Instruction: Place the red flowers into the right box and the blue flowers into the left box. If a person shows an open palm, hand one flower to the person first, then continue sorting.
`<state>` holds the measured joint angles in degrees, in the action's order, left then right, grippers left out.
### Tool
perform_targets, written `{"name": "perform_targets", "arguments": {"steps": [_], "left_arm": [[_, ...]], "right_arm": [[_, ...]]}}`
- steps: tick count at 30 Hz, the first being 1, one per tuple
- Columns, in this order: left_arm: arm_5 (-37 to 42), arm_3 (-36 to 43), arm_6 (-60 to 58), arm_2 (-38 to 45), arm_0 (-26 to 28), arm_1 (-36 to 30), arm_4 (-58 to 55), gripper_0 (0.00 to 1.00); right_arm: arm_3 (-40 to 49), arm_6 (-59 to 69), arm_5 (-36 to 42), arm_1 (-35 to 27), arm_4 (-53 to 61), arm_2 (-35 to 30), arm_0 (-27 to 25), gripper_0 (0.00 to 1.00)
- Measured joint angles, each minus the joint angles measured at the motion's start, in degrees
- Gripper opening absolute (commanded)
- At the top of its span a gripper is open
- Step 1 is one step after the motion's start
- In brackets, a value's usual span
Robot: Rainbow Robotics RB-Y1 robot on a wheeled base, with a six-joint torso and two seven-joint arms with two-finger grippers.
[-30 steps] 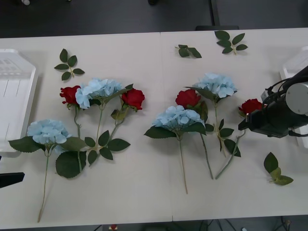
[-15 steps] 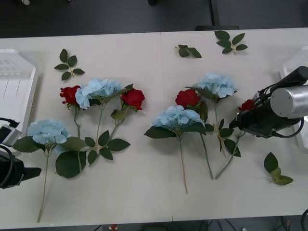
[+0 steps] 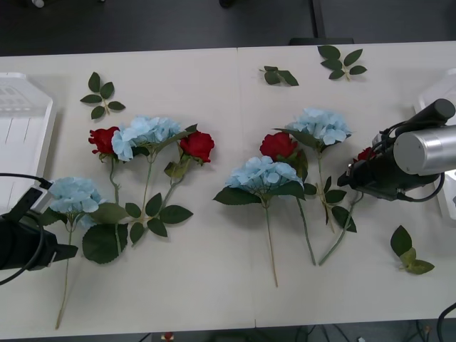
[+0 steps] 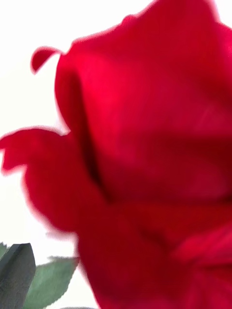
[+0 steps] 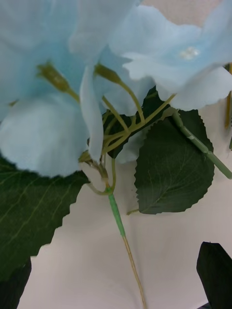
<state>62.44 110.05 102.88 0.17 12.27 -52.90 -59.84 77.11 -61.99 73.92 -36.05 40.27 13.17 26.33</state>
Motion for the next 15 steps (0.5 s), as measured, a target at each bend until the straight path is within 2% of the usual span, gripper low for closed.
{"name": "perform_targets", "arguments": {"steps": [2,7,9,10,12,13,14,15], "left_arm": [[-0.6,-0.9,0.0,-1.3,-1.0,0.0,0.2,1.0],[-0.9,-3.2,0.0,-4.0,-3.3,0.0,0.9,1.0],[-1.1,-4.4,0.0,-4.9,-4.3,0.0,1.1,1.0],[-1.3,-4.9,0.0,-5.4,-4.7,0.0,1.1,1.0],[-1.6,-6.0,0.0,-6.4,-5.5,0.1,1.3,1.0],[-1.7,-6.5,0.0,-6.8,-5.9,0.1,1.4,1.0],[-1.8,-6.9,0.0,-7.1,-6.3,0.1,1.4,1.0],[-1.8,-7.2,0.0,-7.4,-6.6,0.2,1.5,1.0]], "right_arm": [[-0.6,0.0,-0.7,0.0,-0.3,0.0,0.1,0.89],[-1.4,0.0,-0.8,0.1,-1.2,0.0,0.3,0.75],[-1.5,0.0,-0.8,0.2,-1.4,0.0,0.3,0.57],[-1.5,0.0,-0.8,0.3,-1.5,0.0,0.3,0.51],[-1.5,0.0,-0.8,0.3,-1.7,0.0,0.3,0.28],[-1.5,0.0,-0.8,0.3,-1.7,0.0,0.3,0.09],[-1.5,0.0,-0.8,0.3,-1.7,0.0,0.3,0.0],[-1.5,0.0,-0.8,0.3,-1.7,0.0,0.4,0.0]]}}
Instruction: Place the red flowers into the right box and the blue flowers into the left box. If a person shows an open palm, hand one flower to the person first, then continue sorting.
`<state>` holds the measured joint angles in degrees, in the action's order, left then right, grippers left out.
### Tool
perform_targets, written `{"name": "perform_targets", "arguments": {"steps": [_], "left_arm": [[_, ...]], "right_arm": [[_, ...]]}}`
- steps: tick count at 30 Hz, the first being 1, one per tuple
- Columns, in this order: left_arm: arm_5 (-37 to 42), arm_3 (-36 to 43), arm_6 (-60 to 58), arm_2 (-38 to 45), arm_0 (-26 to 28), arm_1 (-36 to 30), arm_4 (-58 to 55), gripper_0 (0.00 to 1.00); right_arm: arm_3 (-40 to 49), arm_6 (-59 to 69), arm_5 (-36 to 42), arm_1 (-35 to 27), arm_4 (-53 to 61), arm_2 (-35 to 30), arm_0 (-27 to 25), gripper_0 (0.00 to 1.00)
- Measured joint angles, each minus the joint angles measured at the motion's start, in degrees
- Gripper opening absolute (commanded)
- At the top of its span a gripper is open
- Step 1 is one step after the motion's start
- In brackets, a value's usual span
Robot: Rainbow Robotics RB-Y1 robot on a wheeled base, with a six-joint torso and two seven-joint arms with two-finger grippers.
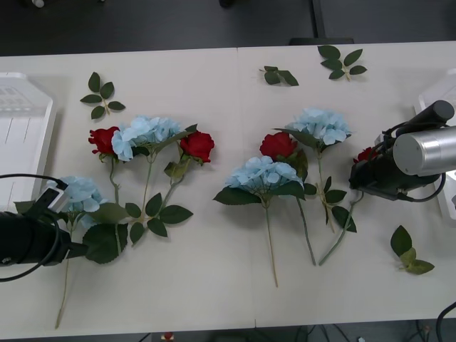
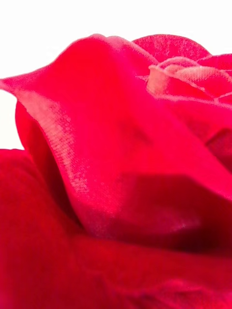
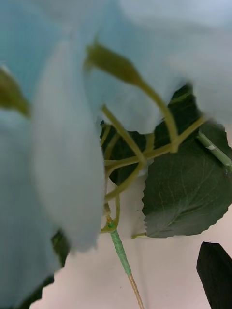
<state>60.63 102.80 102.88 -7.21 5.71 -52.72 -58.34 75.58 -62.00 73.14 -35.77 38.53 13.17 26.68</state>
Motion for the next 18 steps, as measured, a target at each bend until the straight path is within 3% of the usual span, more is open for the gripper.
{"name": "perform_targets", "arguments": {"steps": [12,16,17,18], "left_arm": [[0.0,-1.5,0.0,-0.4,-1.7,4.2,5.3,1.0],[0.0,-1.5,0.0,-0.5,-1.7,4.7,5.9,0.57],[0.0,-1.6,0.0,-0.5,-1.7,4.7,6.0,0.51],[0.0,-1.6,0.0,-0.5,-1.7,4.7,6.1,0.33]], "right_arm": [[-0.2,0.0,0.5,0.0,-0.2,0.0,0.9,0.0],[-0.2,0.0,5.6,0.0,0.3,-1.0,3.2,0.0],[-0.2,0.0,7.4,0.0,0.4,-1.5,4.1,0.0],[-0.3,0.0,9.4,0.0,0.6,-2.1,5.2,0.0]]}}
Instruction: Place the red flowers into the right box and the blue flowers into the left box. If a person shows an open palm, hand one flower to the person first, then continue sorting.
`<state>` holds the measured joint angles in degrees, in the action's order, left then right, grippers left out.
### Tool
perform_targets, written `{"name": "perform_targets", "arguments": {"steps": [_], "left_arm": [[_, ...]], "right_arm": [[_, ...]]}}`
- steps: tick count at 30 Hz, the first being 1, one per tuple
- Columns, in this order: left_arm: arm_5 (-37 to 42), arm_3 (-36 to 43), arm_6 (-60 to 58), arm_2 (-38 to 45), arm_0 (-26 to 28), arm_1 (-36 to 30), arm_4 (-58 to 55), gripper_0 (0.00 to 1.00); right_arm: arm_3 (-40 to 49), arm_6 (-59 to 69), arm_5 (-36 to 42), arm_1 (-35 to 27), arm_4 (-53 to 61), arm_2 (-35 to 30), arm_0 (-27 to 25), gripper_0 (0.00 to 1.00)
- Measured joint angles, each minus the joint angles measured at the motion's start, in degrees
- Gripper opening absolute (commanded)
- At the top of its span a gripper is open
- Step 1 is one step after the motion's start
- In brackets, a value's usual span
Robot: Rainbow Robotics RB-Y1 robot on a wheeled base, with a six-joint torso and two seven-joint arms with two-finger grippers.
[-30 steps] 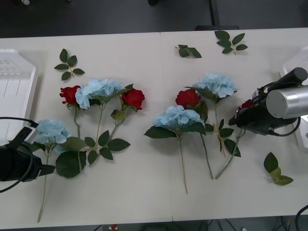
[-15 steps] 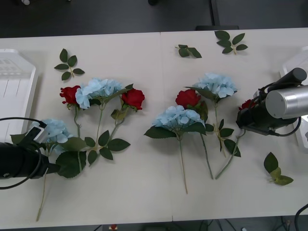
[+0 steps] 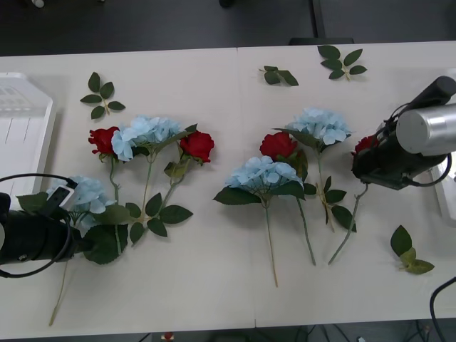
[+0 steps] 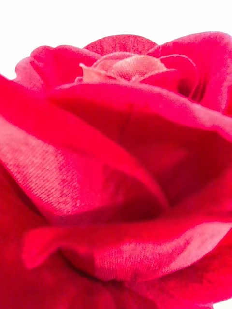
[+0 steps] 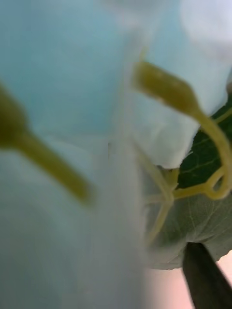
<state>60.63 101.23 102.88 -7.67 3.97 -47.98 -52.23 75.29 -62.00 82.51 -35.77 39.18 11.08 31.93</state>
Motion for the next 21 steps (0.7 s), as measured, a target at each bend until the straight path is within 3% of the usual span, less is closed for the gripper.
{"name": "perform_targets", "arguments": {"steps": [1,3,4,8,12,17,21], "left_arm": [[0.0,0.0,0.0,0.0,0.0,0.0,0.1,0.19],[0.0,0.0,0.0,0.0,0.0,0.1,0.3,0.03],[0.0,-0.1,0.0,0.0,-0.1,0.1,0.4,0.0],[0.0,-0.1,0.0,0.0,-0.2,0.1,0.6,0.0],[0.0,-0.1,0.0,0.0,-0.2,0.1,0.9,0.0],[0.0,-0.2,0.0,0.0,-0.3,0.2,1.3,0.0],[0.0,-0.3,0.0,0.0,-0.3,0.2,1.4,0.0]], "right_arm": [[0.0,0.0,1.3,0.0,0.2,-0.6,1.2,0.0],[-0.2,0.0,4.0,-0.1,0.4,-1.4,4.1,0.0],[-0.3,0.0,4.9,-0.3,0.4,-1.6,5.6,0.0],[-0.4,0.0,9.1,-2.1,-0.1,-0.7,12.4,0.0],[-1.3,-5.1,9.2,-6.9,-6.0,6.9,19.8,0.0],[-11.3,-23.9,0.1,-12.1,-12.8,19.6,27.6,0.0],[-23.3,-28.8,-10.6,-13.2,-15.3,24.7,30.8,0.0]]}}
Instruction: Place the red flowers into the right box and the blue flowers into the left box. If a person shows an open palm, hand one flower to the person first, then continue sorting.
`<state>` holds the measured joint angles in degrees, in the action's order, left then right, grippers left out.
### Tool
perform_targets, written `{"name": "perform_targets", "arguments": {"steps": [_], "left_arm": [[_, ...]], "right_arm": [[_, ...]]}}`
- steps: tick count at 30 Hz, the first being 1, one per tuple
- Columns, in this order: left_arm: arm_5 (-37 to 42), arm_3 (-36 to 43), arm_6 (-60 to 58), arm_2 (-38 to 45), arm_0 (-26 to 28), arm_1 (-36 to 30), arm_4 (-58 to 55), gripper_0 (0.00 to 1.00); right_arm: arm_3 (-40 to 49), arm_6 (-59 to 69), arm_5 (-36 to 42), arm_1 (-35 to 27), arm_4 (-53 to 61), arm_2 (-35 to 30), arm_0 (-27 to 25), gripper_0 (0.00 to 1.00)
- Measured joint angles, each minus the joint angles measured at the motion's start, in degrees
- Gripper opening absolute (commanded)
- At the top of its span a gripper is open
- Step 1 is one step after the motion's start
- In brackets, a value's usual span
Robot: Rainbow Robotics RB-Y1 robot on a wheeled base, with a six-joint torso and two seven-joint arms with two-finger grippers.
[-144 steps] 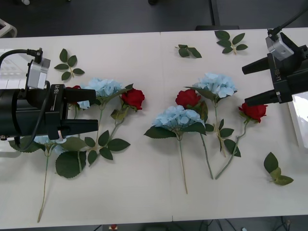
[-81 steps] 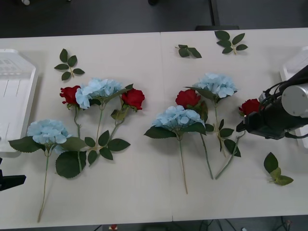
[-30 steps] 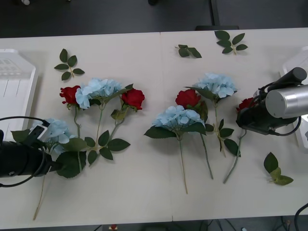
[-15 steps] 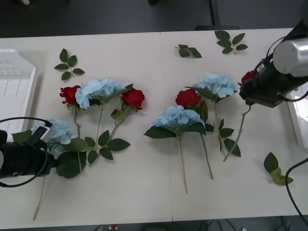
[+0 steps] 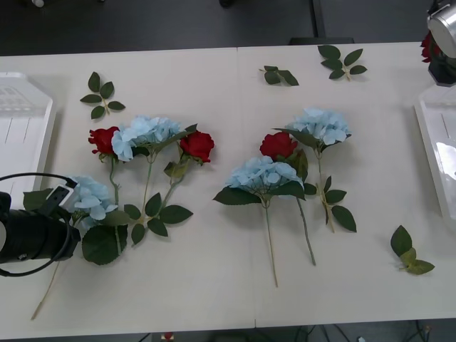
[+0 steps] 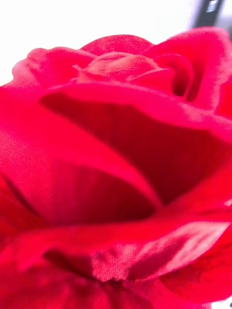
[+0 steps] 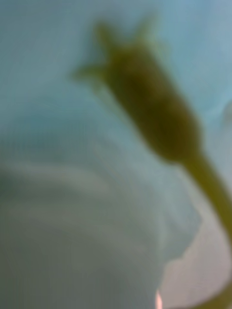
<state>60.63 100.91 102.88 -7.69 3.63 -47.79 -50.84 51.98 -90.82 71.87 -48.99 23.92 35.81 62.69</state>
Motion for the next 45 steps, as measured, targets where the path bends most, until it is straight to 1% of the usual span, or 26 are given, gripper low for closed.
{"name": "perform_targets", "arguments": {"steps": [4,8,10,13,16,18,20,22,25,26,27,28,30,33,36,39,42,45], "left_arm": [[0.0,0.1,0.0,0.0,-0.2,0.0,-0.1,0.0],[1.7,2.6,0.0,0.2,-0.9,-1.7,-2.5,0.0],[4.4,5.6,0.0,1.3,-1.4,-4.1,-6.0,0.0],[7.4,9.9,0.0,5.2,-1.9,-8.8,-10.5,0.0],[10.2,11.1,-0.1,11.1,-2.8,-14.7,-15.4,0.0],[11.3,10.5,-0.3,14.2,-3.8,-18.6,-17.1,0.0],[12.4,8.0,-1.5,16.1,-5.1,-22.3,-18.1,0.0],[13.5,4.2,-2.9,17.1,-6.9,-25.1,-18.4,0.0],[15.3,-3.3,-3.4,17.5,-10.3,-27.1,-18.3,0.0],[15.7,-5.6,-3.4,17.5,-11.4,-27.2,-18.0,0.0],[15.8,-8.0,-3.4,17.5,-12.5,-27.2,-17.4,0.0],[15.8,-10.1,-3.4,17.5,-13.4,-27.2,-16.6,0.0],[15.8,-13.8,-3.3,17.3,-15.0,-27.2,-15.4,0.0],[15.5,-18.6,-1.9,15.6,-17.7,-27.2,-14.9,0.0],[12.6,-22.7,0.9,10.8,-21.0,-27.2,-13.7,0.0],[9.1,-25.6,1.7,4.6,-24.4,-27.2,-12.4,0.0],[5.9,-28.5,1.7,-0.6,-27.6,-27.2,-11.4,0.0],[3.2,-32.0,1.7,-5.0,-31.1,-27.2,-10.2,0.0]], "right_arm": [[-8.1,-3.5,-9.2,-0.1,-5.5,4.3,0.4,0.0],[-13.6,-5.0,-11.7,-0.1,-5.9,7.5,0.4,0.0],[-16.5,-5.0,-13.4,0.1,-5.9,8.3,0.4,0.0],[-20.6,-5.0,-15.9,0.3,-6.0,8.3,0.4,0.0],[-24.4,-4.4,-18.8,0.9,-6.0,8.3,0.1,0.0],[-26.1,-2.5,-20.4,1.5,-6.1,8.3,-0.4,0.0],[-26.9,0.9,-22.3,2.2,-6.3,8.1,-1.3,0.0],[-26.9,4.9,-24.0,2.8,-6.3,7.7,-2.6,0.0],[-26.9,7.8,-26.3,3.4,-6.3,6.5,-4.6,0.0],[-26.9,8.0,-26.5,3.6,-6.3,5.9,-5.1,0.07],[-26.9,8.0,-26.5,3.7,-6.3,5.3,-5.5,0.18],[-26.9,8.0,-26.5,3.9,-6.3,4.7,-5.8,0.35],[-26.9,8.0,-26.5,4.0,-6.3,3.6,-6.1,0.55],[-27.0,8.0,-26.5,4.0,-6.3,2.3,-6.1,0.78],[-27.0,8.0,-26.5,4.0,-6.3,1.3,-6.1,0.92],[-26.9,7.6,-26.5,4.0,-5.7,0.9,-6.1,1.0],[-26.0,4.3,-26.1,3.9,-0.1,0.1,-6.1,1.0],[-22.4,-5.1,-22.4,3.6,7.2,-1.2,-6.1,1.0]]}}
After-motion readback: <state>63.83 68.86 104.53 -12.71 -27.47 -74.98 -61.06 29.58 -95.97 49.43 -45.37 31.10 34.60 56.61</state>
